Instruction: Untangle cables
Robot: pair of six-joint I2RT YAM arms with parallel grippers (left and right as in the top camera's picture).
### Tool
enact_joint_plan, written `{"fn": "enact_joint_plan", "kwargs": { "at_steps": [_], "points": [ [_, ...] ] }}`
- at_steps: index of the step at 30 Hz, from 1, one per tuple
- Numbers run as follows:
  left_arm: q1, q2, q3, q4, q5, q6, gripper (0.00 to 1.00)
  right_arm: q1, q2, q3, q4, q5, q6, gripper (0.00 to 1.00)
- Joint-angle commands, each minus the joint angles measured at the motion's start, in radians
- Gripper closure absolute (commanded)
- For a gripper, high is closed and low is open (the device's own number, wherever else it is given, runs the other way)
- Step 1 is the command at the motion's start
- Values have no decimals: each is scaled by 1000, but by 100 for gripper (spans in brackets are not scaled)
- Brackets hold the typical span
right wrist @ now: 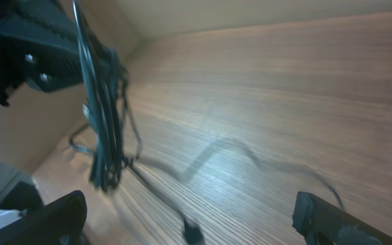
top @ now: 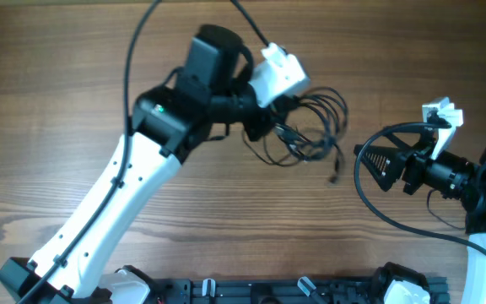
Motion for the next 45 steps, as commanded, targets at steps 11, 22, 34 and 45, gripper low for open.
{"fn": "enact_joint_plan", "kwargs": {
  "at_steps": [11,22,34,45],
  "points": [
    [-68,-17,18,30,-34,-29,96,-3,-11,-4,-31,-80,-86,1],
    [-158,-18,18,26,-25,-3,96,-3,-10,-4,82,193,190,2],
    [-163,-60,18,44,136,26,96,-3,-7,-4,65,367,178,1],
    [-161,-108,18,35,146,26,96,-3,-7,-4,66,751,343,0]
  ]
}}
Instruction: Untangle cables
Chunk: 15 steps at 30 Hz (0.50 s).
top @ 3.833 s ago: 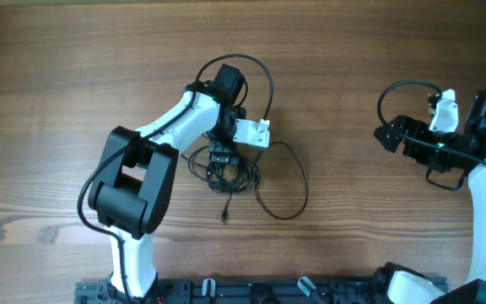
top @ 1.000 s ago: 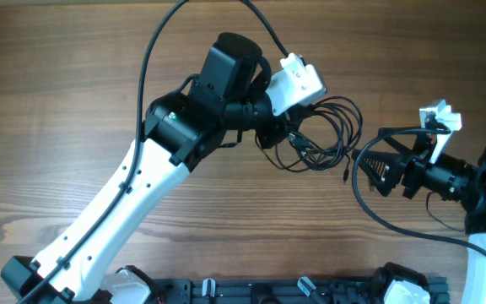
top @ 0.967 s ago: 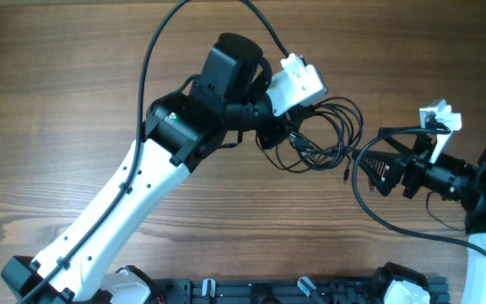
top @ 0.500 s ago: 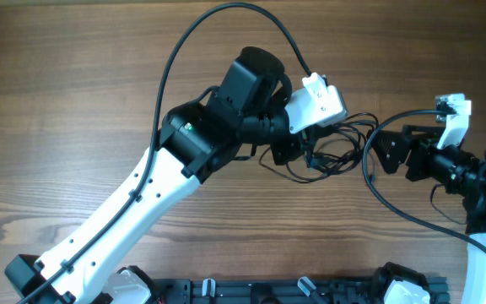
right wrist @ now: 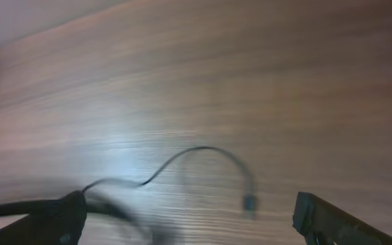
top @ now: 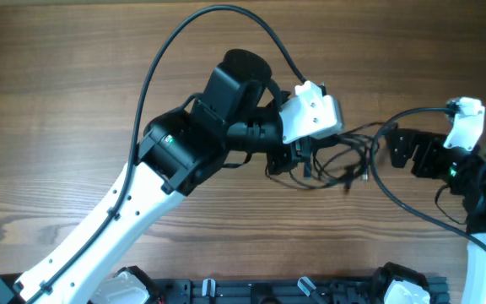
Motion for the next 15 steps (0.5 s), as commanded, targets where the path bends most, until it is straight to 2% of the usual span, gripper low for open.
{"fn": "enact_joint_plan", "kwargs": {
  "at_steps": [1,7,12,15],
  "points": [
    [-1,-31,18,0,24,15,96,-3,-7,-4,1,142,76,0],
    [-1,-31,18,-34,-111,8,96,-3,-8,-4,-16,71,42,0],
    [-1,-32,18,-44,-220,-49,96,-3,-8,-4,-40,-106,-80,0],
    [-1,-31,18,-42,-236,-53,96,-3,-8,-4,-85,-215,-175,0]
  ]
}}
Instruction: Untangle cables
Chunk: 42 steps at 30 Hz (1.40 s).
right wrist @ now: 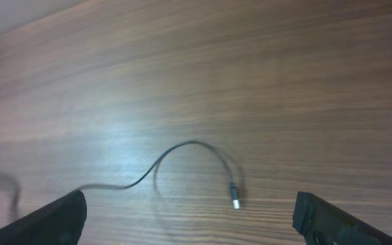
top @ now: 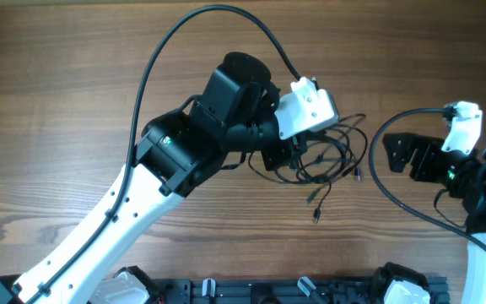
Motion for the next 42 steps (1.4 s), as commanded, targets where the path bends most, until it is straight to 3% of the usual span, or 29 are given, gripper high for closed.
{"fn": "enact_joint_plan", "kwargs": {
  "at_steps": [1,8,14,18,22,26,29,32,35,37,39,42],
  "points": [
    [-1,-26,18,4,-48,-28,96,-3,-8,-3,-34,-182,-142,0],
    [-1,-26,18,16,-102,-76,96,-3,-8,-3,-115,-487,-379,0],
    [-1,-25,18,34,-263,-188,96,-3,-8,-3,-116,-551,-402,0],
    [-3,-25,18,40,-293,-236,96,-3,-8,-3,-106,-606,-399,0],
    [-32,-25,18,38,-139,-176,96,-3,-6,-3,-26,-605,-297,0],
    [-77,-25,18,25,-133,-123,96,-3,-6,-3,78,-600,-188,0],
    [-89,-25,18,26,-133,-122,96,-3,-6,-3,97,-482,-127,0],
    [-89,-25,18,26,-134,-123,96,-3,-6,-3,105,-91,121,0],
    [-86,-25,18,26,-204,-124,96,-3,-6,-3,67,155,280,0],
    [-86,-25,18,32,-389,-211,96,-3,-6,-3,37,139,260,0],
    [-86,-25,18,34,-498,-285,96,-3,-6,-3,17,48,151,0],
    [-86,-25,18,34,-555,-346,96,-3,-6,-3,-14,-159,-26,0]
  ]
}}
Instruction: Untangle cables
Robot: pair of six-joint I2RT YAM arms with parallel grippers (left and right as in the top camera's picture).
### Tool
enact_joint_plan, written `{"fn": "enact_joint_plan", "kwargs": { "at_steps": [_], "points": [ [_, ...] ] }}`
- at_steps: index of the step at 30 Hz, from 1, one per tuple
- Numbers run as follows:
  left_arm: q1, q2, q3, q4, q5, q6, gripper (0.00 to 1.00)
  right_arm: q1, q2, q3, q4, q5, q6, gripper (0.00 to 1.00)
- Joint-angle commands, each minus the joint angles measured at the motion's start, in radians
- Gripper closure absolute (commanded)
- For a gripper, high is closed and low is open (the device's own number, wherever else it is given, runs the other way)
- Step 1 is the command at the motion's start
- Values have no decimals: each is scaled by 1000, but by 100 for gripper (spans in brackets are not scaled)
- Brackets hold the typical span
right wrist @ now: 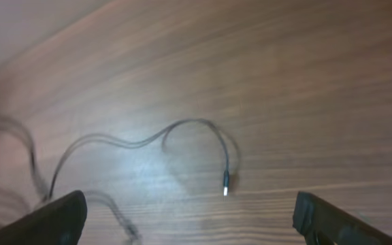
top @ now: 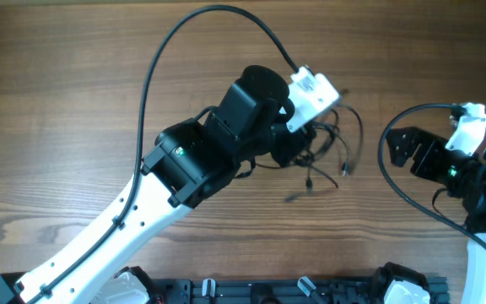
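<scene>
A tangle of thin black cables (top: 330, 140) hangs at my left gripper (top: 299, 145), whose fingers are hidden under the wrist and its white camera. The tangle looks lifted, since loose ends dangle over their shadows on the wood. One plug end (top: 309, 181) hangs lowest. My right gripper (top: 397, 150) sits to the right of the tangle, apart from it and open. In the right wrist view a loose cable strand (right wrist: 182, 129) curls to a plug (right wrist: 225, 184) beyond the wide-open right gripper (right wrist: 192, 221), and nothing lies between the fingers (right wrist: 54, 218).
The wooden table (top: 74, 101) carries everything. Thick black arm cables arc over the left arm (top: 201, 21) and loop beside the right arm (top: 395, 190). A black rail (top: 260, 291) runs along the near edge.
My left gripper has moved away from the near edge with the tangle, so the dangling ends sit higher in the overhead view. My right gripper has barely moved and stays open.
At first my left gripper held the tangle left of centre while the right gripper stood open, facing it. Then the left arm was further right with the tangle close to the right gripper. The tangle then hung with a long end trailing, and now sits farther back.
</scene>
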Motion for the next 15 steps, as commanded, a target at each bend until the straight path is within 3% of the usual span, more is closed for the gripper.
{"fn": "enact_joint_plan", "kwargs": {
  "at_steps": [1,5,10,15],
  "points": [
    [0,-25,18,11,-145,-108,96,-3,-6,-3,-35,-260,-242,0],
    [0,-25,18,30,-174,-174,96,-3,-6,-3,-120,-557,-496,0],
    [0,-24,18,65,-230,-299,96,-3,-6,-3,-230,-758,-698,0],
    [-1,-22,18,135,-229,-385,96,-3,-6,-3,-261,-801,-746,0]
  ]
}}
